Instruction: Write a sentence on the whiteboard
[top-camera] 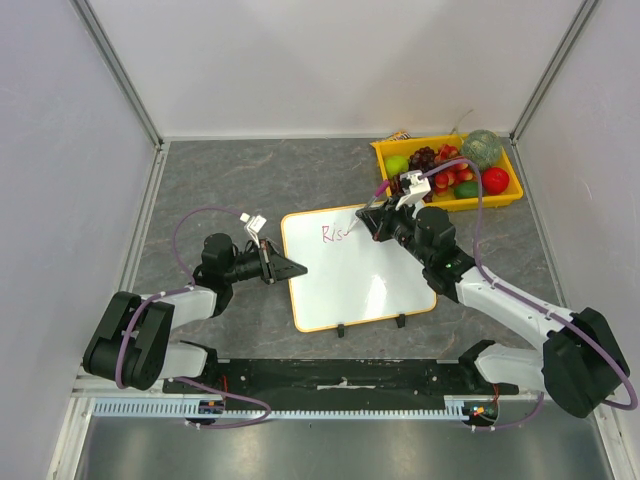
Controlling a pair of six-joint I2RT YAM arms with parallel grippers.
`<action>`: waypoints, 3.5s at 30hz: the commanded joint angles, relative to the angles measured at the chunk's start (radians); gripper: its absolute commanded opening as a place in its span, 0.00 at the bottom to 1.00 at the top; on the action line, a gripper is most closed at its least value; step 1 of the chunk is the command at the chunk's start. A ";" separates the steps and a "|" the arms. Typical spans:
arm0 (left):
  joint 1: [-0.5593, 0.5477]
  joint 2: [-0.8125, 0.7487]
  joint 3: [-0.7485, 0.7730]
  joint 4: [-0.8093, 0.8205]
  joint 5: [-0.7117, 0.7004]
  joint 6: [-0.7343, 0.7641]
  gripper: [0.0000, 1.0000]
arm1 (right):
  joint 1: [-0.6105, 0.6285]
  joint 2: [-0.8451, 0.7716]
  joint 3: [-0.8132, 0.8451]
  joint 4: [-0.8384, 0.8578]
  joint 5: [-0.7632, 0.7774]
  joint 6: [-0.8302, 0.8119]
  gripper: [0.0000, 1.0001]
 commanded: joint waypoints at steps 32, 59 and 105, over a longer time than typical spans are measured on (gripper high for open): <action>0.000 0.029 -0.010 -0.124 -0.172 0.181 0.02 | -0.005 0.018 0.003 -0.015 -0.074 -0.024 0.00; 0.001 0.026 -0.012 -0.122 -0.175 0.182 0.02 | -0.005 -0.025 -0.028 -0.059 0.005 -0.055 0.00; 0.001 0.024 -0.012 -0.125 -0.175 0.182 0.02 | -0.013 -0.044 -0.005 -0.062 0.058 -0.032 0.00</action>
